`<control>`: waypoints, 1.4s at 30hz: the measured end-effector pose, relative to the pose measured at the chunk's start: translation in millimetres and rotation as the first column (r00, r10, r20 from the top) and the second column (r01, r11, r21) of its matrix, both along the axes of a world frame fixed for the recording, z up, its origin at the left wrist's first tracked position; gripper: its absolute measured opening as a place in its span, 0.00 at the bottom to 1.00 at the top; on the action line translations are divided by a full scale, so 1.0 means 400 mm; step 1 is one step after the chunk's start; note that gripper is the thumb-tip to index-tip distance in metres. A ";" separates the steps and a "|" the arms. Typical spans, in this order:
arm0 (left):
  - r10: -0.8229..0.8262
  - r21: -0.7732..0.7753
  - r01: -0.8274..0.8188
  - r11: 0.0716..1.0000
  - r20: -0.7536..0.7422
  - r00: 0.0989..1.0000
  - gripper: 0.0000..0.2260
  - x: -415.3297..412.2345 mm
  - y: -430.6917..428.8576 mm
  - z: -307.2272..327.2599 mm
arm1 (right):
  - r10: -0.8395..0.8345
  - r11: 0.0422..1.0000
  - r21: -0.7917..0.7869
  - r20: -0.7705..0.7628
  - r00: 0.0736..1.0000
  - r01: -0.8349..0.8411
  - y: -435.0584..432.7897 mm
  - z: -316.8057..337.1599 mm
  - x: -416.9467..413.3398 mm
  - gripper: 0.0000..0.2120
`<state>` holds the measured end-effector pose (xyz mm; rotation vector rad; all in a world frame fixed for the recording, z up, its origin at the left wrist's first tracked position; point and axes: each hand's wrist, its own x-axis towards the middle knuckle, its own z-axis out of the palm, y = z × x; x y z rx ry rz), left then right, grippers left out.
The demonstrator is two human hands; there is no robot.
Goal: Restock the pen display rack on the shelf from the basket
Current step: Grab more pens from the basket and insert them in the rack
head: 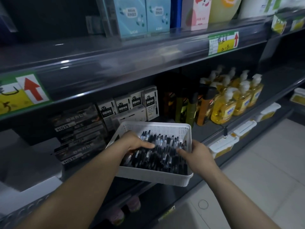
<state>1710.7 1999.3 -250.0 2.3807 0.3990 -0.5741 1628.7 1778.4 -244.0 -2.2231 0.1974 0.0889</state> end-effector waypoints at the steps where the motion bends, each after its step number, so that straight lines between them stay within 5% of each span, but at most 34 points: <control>1: -0.020 -0.008 0.020 1.000 0.017 1.000 0.48 0.000 0.002 -0.007 | 0.000 1.000 -0.003 0.002 1.000 0.000 0.001 -0.002 0.001 0.10; 15: -0.069 -0.267 0.087 0.960 0.079 0.995 0.46 -0.020 0.011 -0.030 | -0.005 1.000 -0.012 0.004 1.000 0.005 0.005 -0.009 0.007 0.11; 22: -0.075 -0.282 0.093 0.955 0.075 0.994 0.23 -0.025 0.013 -0.023 | -0.016 1.000 -0.010 -0.003 1.000 0.016 0.004 -0.010 0.006 0.12; 25: -0.112 -0.273 0.126 0.954 0.064 0.992 0.27 -0.017 0.014 -0.027 | -0.014 1.000 -0.013 -0.001 1.000 0.014 0.006 -0.009 0.005 0.12; 29: -0.151 -0.349 0.169 0.922 0.079 0.985 0.08 -0.028 0.011 0.002 | -0.014 1.000 -0.005 0.005 1.000 0.014 0.004 -0.008 0.003 0.11; 39: -0.011 -0.572 0.071 0.817 0.108 0.994 0.31 -0.058 0.049 0.138 | 0.007 1.000 0.001 0.007 1.000 -0.007 -0.003 0.031 -0.003 0.07; 42: 0.124 -0.688 0.004 0.726 0.137 0.983 0.16 -0.073 0.068 0.186 | 0.008 0.999 -0.045 0.099 0.995 -0.004 0.017 0.082 -0.015 0.11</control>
